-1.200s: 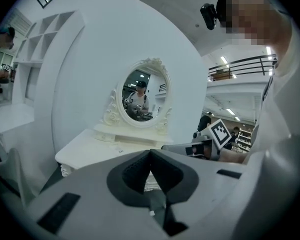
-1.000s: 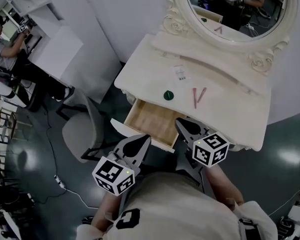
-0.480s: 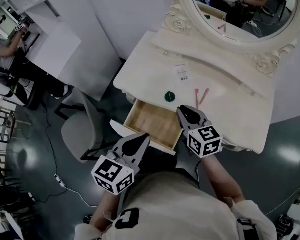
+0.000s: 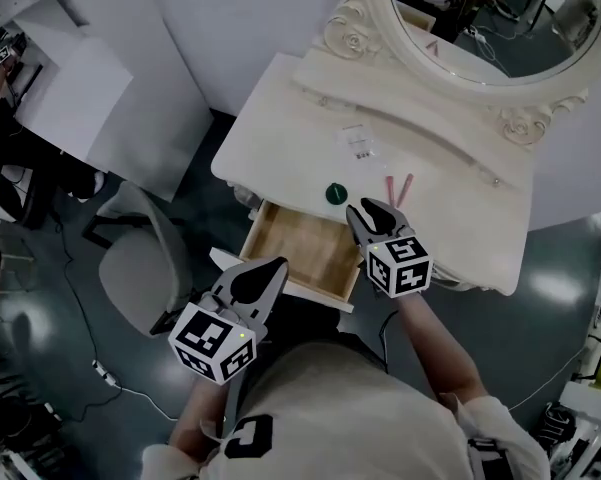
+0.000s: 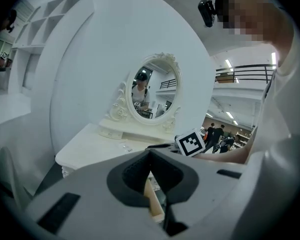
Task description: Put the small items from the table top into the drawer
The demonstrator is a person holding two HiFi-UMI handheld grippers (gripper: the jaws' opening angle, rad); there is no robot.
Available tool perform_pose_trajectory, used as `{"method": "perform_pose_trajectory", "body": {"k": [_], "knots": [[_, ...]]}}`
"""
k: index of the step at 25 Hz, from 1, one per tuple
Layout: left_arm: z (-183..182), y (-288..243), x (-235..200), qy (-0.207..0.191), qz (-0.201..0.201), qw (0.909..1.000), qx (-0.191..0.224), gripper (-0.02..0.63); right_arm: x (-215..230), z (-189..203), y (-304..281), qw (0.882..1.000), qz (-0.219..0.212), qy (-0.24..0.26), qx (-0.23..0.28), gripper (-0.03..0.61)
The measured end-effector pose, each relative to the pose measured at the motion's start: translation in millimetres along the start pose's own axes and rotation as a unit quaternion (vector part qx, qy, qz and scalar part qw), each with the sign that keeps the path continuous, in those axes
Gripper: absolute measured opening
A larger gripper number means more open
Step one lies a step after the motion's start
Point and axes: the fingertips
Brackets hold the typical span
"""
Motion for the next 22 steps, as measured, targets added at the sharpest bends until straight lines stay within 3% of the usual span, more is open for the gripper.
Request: {"method": "perform_pose_trajectory", "body": {"k": [11,22], "knots": [[2,9,-36,0.020,0.014,0.9997,-0.002,0.055,27,26,-54,0.995,0.045,0.017,-0.086,0.109],[6,15,-50,0.026,0.007,0.9996,-0.009,0.055,43,58,-90,0.985,0.057,0.034,-0.158,0.109]]}}
Point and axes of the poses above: the fingertips, and each gripper's own axes: y backward along the fingers, x to its right, z out of its underside, and after that the axes turned 11 degrees about -z, right-handed
